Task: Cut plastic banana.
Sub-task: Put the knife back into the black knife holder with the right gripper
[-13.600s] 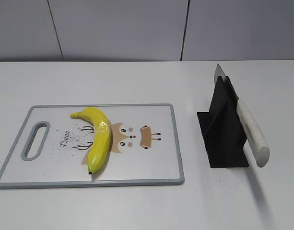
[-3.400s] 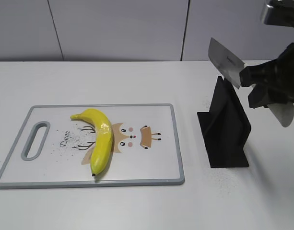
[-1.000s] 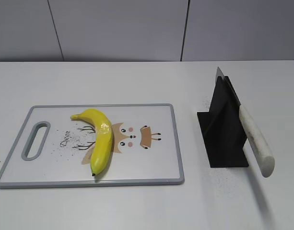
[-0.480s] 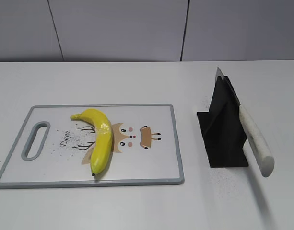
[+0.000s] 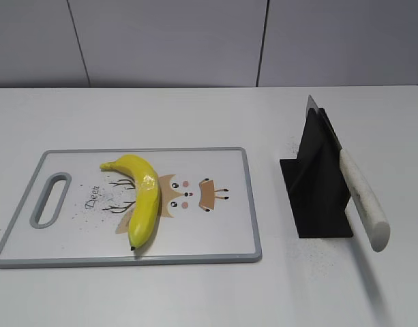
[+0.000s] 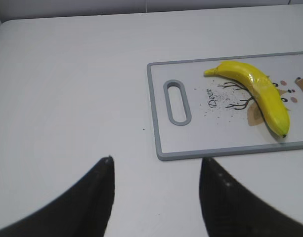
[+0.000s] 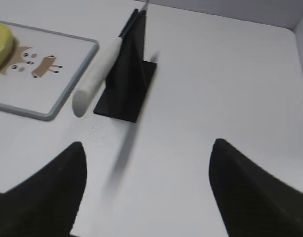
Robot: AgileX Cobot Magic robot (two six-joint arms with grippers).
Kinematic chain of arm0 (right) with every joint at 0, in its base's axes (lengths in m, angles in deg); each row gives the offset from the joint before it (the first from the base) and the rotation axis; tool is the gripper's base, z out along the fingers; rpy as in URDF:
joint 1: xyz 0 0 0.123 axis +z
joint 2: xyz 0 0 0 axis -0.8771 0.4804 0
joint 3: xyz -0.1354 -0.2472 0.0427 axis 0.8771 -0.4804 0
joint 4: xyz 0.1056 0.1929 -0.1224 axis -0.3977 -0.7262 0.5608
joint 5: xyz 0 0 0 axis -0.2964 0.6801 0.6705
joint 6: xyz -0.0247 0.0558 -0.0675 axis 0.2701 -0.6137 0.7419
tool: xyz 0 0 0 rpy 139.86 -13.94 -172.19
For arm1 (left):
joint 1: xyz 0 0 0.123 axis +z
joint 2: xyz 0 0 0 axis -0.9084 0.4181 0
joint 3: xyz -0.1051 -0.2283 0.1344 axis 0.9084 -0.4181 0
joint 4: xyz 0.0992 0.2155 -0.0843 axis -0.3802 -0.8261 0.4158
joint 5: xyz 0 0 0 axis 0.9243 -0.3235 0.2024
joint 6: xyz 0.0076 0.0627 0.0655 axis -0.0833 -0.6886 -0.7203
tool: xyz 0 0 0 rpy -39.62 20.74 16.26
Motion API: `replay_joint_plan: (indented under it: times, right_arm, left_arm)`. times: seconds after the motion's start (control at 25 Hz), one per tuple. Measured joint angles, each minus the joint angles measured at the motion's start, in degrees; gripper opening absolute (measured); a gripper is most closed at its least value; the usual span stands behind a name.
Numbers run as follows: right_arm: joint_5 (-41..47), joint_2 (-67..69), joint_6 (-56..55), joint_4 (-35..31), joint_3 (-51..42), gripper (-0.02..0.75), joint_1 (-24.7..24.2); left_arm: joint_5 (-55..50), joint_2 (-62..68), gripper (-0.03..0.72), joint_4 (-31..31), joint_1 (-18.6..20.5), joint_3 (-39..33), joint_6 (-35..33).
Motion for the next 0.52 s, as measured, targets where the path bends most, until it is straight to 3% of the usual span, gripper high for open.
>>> replay_joint_plan:
  times: [0.2,0.52]
  right_arm:
    - [0.0,0.0,0.0,0.0,0.0,0.583,-7.8]
    - [0.0,0.0,0.0,0.0,0.0,0.583,-8.5]
  left_arm:
    - [0.0,0.0,0.53,0.0,0.0,0.0,0.0]
    - [0.0,0.0,0.53,0.0,0.0,0.0,0.0]
